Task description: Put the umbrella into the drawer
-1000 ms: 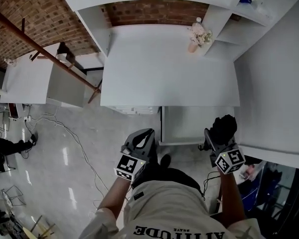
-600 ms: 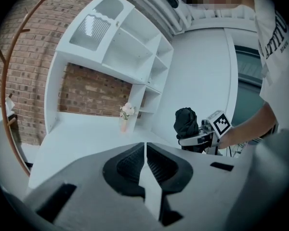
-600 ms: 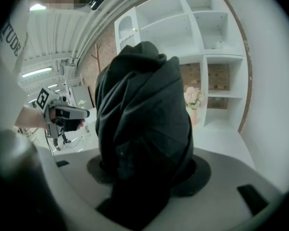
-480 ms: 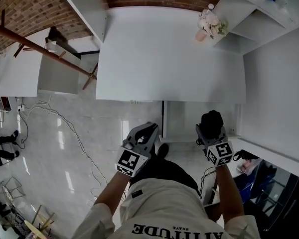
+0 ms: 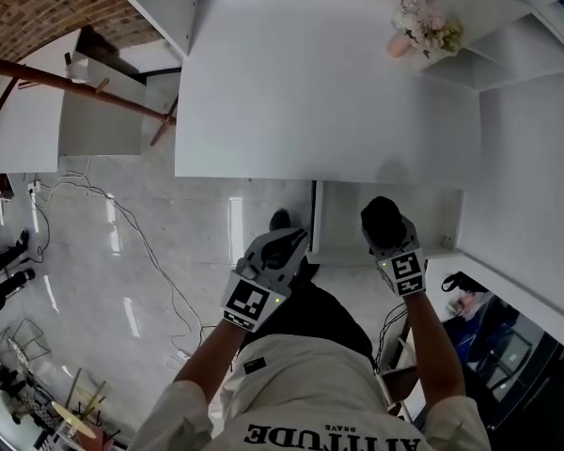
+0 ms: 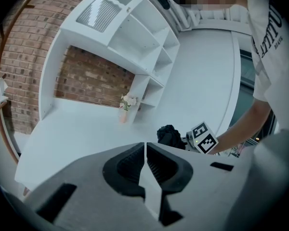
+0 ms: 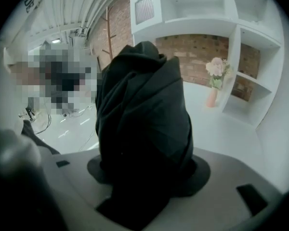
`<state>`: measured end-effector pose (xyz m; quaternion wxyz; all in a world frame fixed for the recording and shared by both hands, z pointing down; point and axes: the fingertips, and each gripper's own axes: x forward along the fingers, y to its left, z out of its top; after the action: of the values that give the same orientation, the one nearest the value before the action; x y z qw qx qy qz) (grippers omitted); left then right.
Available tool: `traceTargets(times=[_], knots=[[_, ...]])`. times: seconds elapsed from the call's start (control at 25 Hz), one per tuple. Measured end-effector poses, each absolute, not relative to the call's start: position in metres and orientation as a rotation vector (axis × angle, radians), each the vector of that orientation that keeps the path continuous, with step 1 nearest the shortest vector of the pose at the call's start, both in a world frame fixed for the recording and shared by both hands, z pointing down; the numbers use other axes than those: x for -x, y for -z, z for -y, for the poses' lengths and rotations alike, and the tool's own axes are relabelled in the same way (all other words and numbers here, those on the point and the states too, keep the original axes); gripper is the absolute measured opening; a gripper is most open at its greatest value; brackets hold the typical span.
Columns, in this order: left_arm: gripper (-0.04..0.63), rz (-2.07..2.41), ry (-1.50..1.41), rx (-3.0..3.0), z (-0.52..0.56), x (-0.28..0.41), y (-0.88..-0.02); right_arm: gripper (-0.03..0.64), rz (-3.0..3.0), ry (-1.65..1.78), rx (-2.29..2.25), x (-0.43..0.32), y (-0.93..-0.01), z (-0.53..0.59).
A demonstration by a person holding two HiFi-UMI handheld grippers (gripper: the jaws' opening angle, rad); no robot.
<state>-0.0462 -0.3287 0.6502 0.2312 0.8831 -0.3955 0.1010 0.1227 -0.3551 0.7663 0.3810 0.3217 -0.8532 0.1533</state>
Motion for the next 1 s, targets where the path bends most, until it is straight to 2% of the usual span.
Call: traceTargets(times=[1.0], knots=[[0.034, 1.032, -0.392, -2.368, 0.349, 0.066, -0.737, 0.261, 1.824, -0.515, -0.537, -0.123, -0.946, 0.339]])
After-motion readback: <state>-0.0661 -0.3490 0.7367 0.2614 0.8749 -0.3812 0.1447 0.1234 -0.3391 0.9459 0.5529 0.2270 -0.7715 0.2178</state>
